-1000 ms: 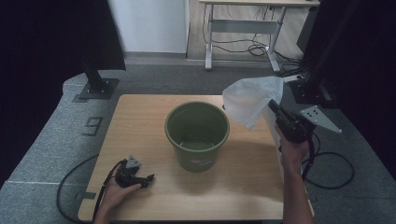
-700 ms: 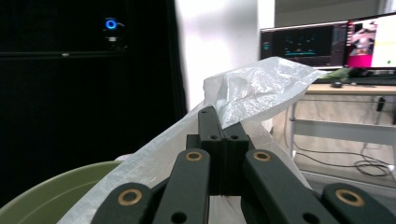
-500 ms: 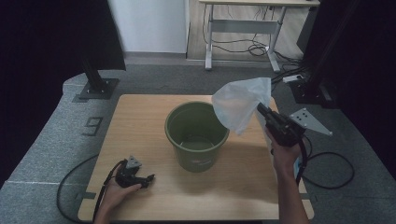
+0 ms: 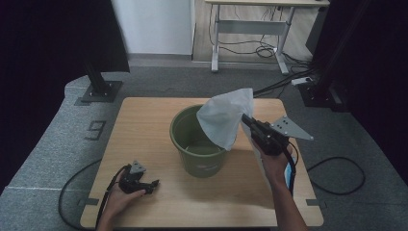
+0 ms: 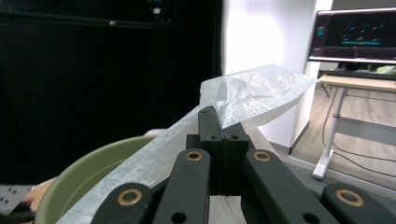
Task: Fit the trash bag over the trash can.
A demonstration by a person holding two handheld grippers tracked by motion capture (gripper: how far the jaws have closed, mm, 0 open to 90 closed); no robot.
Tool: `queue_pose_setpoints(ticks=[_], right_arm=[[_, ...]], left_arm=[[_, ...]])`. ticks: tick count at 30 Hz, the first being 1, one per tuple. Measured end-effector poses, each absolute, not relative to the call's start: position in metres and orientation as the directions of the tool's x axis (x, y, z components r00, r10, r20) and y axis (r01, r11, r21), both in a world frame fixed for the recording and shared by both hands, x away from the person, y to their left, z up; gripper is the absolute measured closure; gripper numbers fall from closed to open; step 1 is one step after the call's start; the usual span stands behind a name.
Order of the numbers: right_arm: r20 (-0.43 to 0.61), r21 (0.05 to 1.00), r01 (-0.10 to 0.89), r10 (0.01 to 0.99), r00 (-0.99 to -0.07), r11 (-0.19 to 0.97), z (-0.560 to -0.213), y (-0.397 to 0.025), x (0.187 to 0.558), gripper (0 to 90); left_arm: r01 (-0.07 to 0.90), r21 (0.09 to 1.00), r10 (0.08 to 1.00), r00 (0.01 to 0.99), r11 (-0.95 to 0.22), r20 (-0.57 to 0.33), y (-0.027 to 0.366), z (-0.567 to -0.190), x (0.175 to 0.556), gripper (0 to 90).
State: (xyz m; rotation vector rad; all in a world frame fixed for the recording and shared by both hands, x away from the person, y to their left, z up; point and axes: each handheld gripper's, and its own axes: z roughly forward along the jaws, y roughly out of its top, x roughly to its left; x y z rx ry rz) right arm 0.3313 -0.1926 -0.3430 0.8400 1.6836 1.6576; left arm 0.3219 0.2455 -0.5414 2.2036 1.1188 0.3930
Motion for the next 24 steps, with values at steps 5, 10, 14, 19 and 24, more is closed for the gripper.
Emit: queue_pose_setpoints(ticks=[5, 10, 14, 19, 24], right_arm=[[-0.009, 0.998, 0.044, 0.786, -0.618, 0.046, -0.356, -0.181, 0.334, 88.7], [0.014, 0.994, 0.090, 0.767, -0.641, 0.057, -0.370, -0.175, 0.337, 88.7], [0.038, 0.991, 0.119, 0.746, -0.665, 0.056, -0.378, -0.171, 0.338, 88.7], [0.055, 0.987, 0.147, 0.701, -0.711, 0.072, -0.385, -0.167, 0.337, 88.7], [0.058, 0.981, 0.167, 0.678, -0.733, 0.096, -0.393, -0.160, 0.337, 88.7]], left_arm=[[0.615, 0.652, 0.802, 0.597, -0.444, -0.017, 0.246, -0.541, 0.322, 19.2], [0.614, 0.652, 0.801, 0.598, -0.444, -0.017, 0.246, -0.541, 0.322, 19.2], [0.614, 0.653, 0.802, 0.597, -0.444, -0.017, 0.246, -0.542, 0.322, 19.2], [0.614, 0.653, 0.802, 0.597, -0.444, -0.016, 0.246, -0.542, 0.322, 19.2], [0.613, 0.654, 0.801, 0.598, -0.444, -0.016, 0.246, -0.542, 0.322, 19.4]])
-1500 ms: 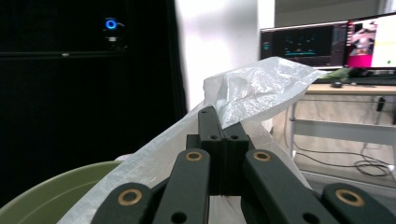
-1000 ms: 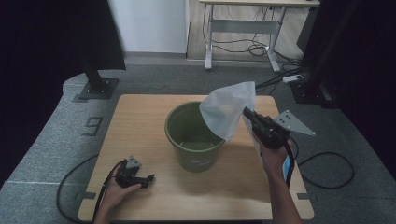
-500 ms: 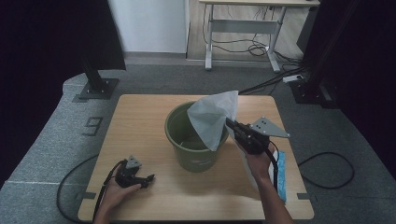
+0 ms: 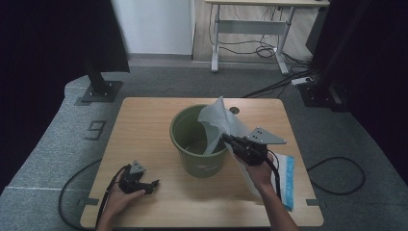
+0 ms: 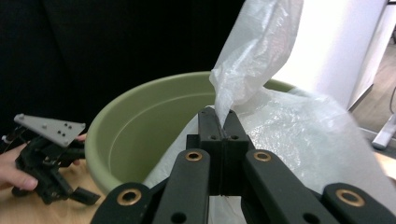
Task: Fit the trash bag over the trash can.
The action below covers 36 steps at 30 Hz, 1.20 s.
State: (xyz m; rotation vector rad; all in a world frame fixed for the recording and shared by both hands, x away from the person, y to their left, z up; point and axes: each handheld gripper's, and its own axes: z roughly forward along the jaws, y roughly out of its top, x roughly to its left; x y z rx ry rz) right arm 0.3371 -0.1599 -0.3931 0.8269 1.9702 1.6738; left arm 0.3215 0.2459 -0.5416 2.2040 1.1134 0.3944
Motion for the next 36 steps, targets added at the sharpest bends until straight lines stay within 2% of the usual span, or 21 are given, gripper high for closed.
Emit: queue_pose_setpoints(ticks=[24, 26, 31, 34, 36], right_arm=[[0.079, 0.974, 0.193, 0.618, -0.782, 0.120, -0.409, -0.147, 0.335, 84.1], [0.073, 0.975, 0.188, 0.624, -0.778, 0.121, -0.409, -0.148, 0.335, 80.1], [0.048, 0.986, 0.143, 0.660, -0.750, 0.091, -0.404, -0.154, 0.329, 57.2], [0.027, 0.988, 0.126, 0.693, -0.720, 0.093, -0.400, -0.157, 0.324, 50.3], [0.023, 0.987, 0.124, 0.690, -0.724, 0.097, -0.399, -0.158, 0.322, 48.7]], left_arm=[[0.605, 0.660, 0.797, 0.604, -0.445, -0.016, 0.247, -0.542, 0.321, 19.4], [0.603, 0.662, 0.796, 0.606, -0.445, -0.016, 0.247, -0.543, 0.321, 19.4], [0.602, 0.662, 0.795, 0.606, -0.446, -0.016, 0.247, -0.543, 0.321, 19.4], [0.602, 0.663, 0.795, 0.606, -0.445, -0.016, 0.247, -0.543, 0.321, 19.4], [0.602, 0.663, 0.795, 0.606, -0.445, -0.016, 0.247, -0.543, 0.321, 19.4]])
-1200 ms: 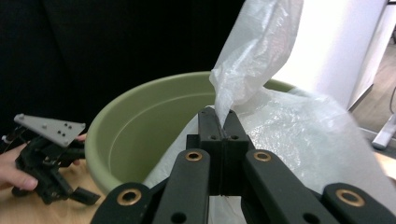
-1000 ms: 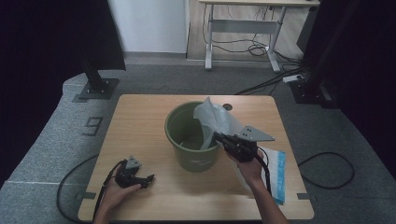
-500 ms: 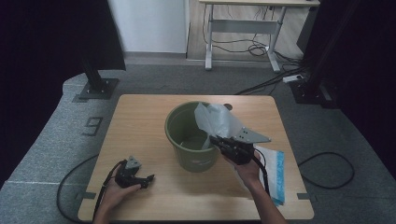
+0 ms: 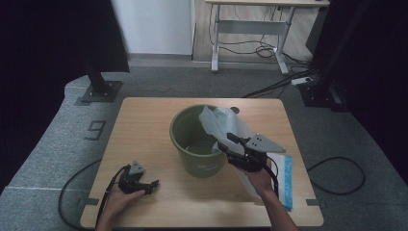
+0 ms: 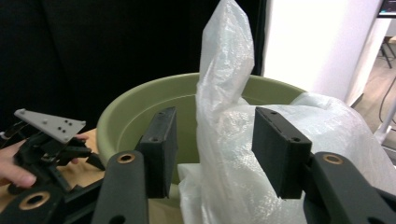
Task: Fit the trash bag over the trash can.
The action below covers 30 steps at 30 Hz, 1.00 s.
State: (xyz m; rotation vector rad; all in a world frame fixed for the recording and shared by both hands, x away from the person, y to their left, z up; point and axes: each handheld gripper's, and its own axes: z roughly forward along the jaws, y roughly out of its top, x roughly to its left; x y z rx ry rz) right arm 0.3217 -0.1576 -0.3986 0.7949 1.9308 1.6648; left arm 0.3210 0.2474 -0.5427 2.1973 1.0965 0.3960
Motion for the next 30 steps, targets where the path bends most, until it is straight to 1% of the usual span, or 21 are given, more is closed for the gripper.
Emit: queue_pose_setpoints(ticks=[4, 7, 9, 14, 18, 24, 30], right_arm=[[0.012, 0.986, 0.121, 0.680, -0.733, 0.113, -0.397, -0.157, 0.317, 45.4], [-0.003, 0.986, 0.109, 0.676, -0.737, 0.124, -0.395, -0.160, 0.310, 41.1], [-0.005, 0.988, 0.106, 0.700, -0.714, 0.116, -0.395, -0.165, 0.306, 35.6], [0.025, 0.989, 0.121, 0.727, -0.687, 0.081, -0.399, -0.183, 0.293, 32.2], [0.041, 0.986, 0.147, 0.736, -0.676, 0.079, -0.414, -0.194, 0.281, 30.9], [0.048, 0.971, 0.213, 0.775, -0.630, 0.112, -0.450, -0.196, 0.273, 27.7], [0.049, 0.957, 0.260, 0.808, -0.587, 0.131, -0.475, -0.200, 0.270, 28.0]], left_arm=[[0.601, 0.664, 0.796, 0.606, -0.444, -0.016, 0.247, -0.543, 0.321, 19.4], [0.600, 0.664, 0.795, 0.606, -0.445, -0.015, 0.248, -0.543, 0.321, 19.4], [0.601, 0.664, 0.795, 0.606, -0.445, -0.016, 0.247, -0.543, 0.321, 19.4], [0.601, 0.665, 0.796, 0.606, -0.444, -0.015, 0.247, -0.543, 0.321, 19.4], [0.601, 0.663, 0.795, 0.606, -0.446, -0.014, 0.247, -0.543, 0.321, 19.4], [0.602, 0.665, 0.797, 0.603, -0.442, -0.016, 0.247, -0.543, 0.321, 19.4], [0.605, 0.664, 0.801, 0.599, -0.439, -0.015, 0.247, -0.543, 0.321, 19.3]])
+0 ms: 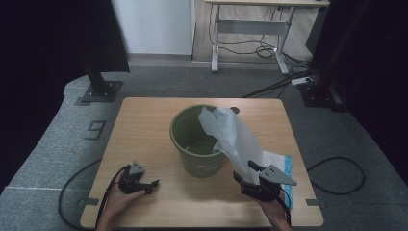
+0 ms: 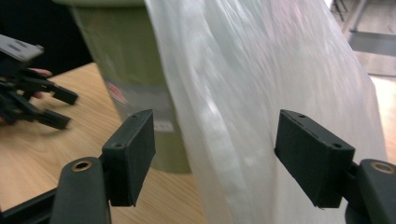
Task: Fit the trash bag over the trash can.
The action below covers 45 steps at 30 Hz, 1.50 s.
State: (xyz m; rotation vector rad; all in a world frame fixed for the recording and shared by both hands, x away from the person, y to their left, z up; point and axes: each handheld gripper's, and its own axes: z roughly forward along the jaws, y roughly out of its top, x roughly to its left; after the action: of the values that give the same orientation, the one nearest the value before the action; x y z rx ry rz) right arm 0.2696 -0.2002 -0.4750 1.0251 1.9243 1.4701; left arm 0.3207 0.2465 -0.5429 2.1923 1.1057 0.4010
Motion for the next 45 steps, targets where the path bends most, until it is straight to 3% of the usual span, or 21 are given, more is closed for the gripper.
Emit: queue_pose_setpoints(ticks=[10, 17, 23, 32, 45], right_arm=[[0.026, 0.936, 0.315, 0.860, -0.509, 0.158, -0.504, -0.203, 0.272, 40.3], [0.059, 0.939, 0.325, 0.873, -0.484, 0.116, -0.504, -0.209, 0.279, 70.7], [0.056, 0.950, 0.296, 0.880, -0.471, 0.098, -0.498, -0.218, 0.278, 86.7], [0.053, 0.967, 0.243, 0.871, -0.488, 0.077, -0.475, -0.224, 0.282, 88.5], [-0.066, 0.986, 0.095, 0.847, -0.527, 0.136, -0.400, -0.205, 0.290, 88.5]], left_arm=[[0.638, 0.666, 0.825, 0.561, -0.387, -0.058, 0.244, -0.538, 0.322, 21.9], [0.554, 0.777, 0.836, 0.545, -0.299, -0.068, 0.240, -0.502, 0.311, 24.9], [0.531, 0.799, 0.842, 0.536, -0.282, -0.059, 0.235, -0.476, 0.306, 25.2], [0.451, 0.820, 0.814, 0.580, -0.354, 0.032, 0.222, -0.431, 0.307, 25.9], [0.364, 0.845, 0.762, 0.643, -0.392, 0.076, 0.198, -0.401, 0.309, 25.5]])
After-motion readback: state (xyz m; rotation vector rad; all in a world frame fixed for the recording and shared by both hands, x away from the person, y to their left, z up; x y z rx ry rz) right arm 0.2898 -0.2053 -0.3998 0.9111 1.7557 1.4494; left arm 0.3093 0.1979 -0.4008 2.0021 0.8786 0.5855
